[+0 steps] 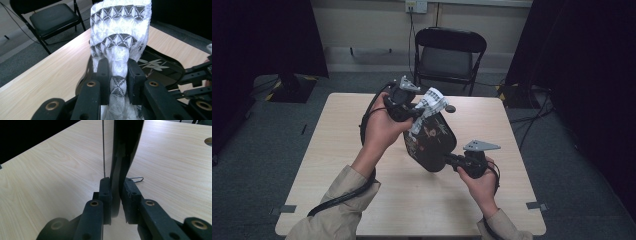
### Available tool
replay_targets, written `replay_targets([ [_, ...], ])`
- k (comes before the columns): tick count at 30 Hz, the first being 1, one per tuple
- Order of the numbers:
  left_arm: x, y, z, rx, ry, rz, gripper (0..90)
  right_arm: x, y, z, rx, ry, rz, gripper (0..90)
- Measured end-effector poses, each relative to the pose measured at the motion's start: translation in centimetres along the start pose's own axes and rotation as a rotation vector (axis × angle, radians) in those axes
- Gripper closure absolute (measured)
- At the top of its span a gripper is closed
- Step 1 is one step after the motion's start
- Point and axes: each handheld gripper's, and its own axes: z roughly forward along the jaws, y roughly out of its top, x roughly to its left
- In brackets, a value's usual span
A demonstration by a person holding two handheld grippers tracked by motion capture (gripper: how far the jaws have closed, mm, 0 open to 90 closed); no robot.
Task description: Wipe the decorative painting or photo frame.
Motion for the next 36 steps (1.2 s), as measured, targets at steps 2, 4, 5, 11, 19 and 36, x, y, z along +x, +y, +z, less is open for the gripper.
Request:
replay_targets([
  [2, 0.2, -0.1, 0.1, -0.003, 0.006, -0.003, 75.4, 0.0, 0.0, 0.0, 0.000, 0.001, -0.002, 79.2],
  [4, 0.4, -0.2, 0.3, 0.002, 0.010, -0.005, 75.4, 0.0, 0.0, 0.0, 0.000, 0.001, -0.001, 79.2],
  [5, 0.4, -0.3, 0.4, 0.004, 0.012, -0.013, 75.4, 0.0, 0.0, 0.0, 0.000, 0.001, -0.002, 79.2],
  [11, 1.1, -0.6, 0.8, 0.013, 0.041, -0.035, 75.7, 0.0, 0.0, 0.0, -0.004, 0.001, 0.000, 79.2],
  [19, 2.1, -1.3, 1.2, 0.030, 0.078, -0.076, 76.0, -0.1, 0.0, 0.0, -0.007, 0.000, -0.001, 79.2],
  [36, 3.7, -4.5, 3.0, 0.088, 0.106, -0.128, 76.0, -0.1, -0.1, 0.0, -0.010, -0.001, 0.000, 79.2],
])
